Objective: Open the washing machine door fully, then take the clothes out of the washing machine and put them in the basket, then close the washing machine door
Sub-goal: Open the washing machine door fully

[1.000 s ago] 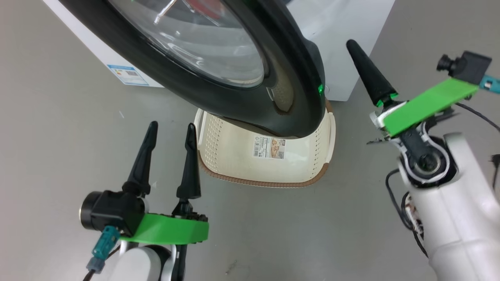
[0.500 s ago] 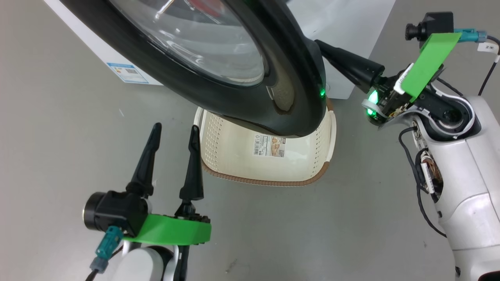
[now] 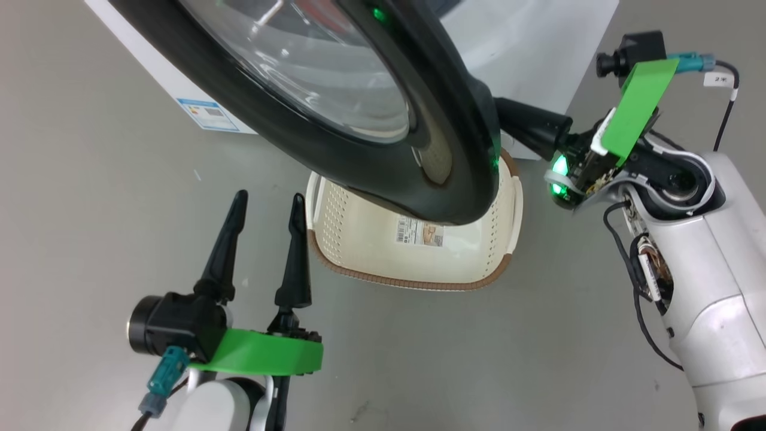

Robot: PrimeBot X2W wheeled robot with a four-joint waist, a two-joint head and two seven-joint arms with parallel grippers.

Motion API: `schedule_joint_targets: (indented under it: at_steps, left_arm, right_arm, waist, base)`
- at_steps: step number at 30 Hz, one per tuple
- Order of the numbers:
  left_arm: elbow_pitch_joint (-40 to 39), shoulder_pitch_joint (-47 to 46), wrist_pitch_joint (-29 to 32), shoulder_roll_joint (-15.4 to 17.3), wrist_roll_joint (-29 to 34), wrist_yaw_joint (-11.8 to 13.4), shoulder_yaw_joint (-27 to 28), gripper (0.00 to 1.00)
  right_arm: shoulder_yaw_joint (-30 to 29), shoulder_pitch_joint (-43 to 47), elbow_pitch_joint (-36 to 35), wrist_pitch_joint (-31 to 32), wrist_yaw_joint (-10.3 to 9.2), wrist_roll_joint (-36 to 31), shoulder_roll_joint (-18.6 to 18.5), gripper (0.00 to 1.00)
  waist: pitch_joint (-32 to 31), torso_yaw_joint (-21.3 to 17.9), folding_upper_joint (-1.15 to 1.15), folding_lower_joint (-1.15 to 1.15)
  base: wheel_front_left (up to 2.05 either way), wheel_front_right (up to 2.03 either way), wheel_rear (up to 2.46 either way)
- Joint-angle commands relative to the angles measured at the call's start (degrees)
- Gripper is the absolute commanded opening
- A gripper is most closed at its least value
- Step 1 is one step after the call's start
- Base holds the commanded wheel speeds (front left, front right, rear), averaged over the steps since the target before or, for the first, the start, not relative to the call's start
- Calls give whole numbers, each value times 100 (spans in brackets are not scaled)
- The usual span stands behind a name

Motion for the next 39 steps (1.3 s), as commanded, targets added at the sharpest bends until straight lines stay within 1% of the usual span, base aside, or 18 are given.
schedule_joint_targets:
  at_steps: [1,10,19,30,39]
  left_arm:
    - [-114,29,-45,98,-24,54,201,100]
    - [-104,227,-45,98,-62,124,314,100]
    - [-24,431,-45,98,-92,162,416,100]
    - [163,564,-45,98,-118,144,464,100]
    - [230,674,-45,98,-185,185,442,100]
  right_arm:
    - [96,54,-205,20,31,88,139,0]
    - [209,556,-348,-14,31,176,137,0]
    - [357,1003,-347,-104,31,287,171,0]
    - [609,1334,-345,-188,31,333,207,0]
    - [884,1574,-374,-195,31,418,240,0]
  waist:
    - [-89,61,0,0]
    - [-427,325,0,0]
    - [-811,661,0,0]
    - [-1104,1014,0,0]
    - [-1313,1280,0,0]
  base:
    - [0,0,0]
    - [0,0,0]
    - [0,0,0]
    - [0,0,0]
    - [0,0,0]
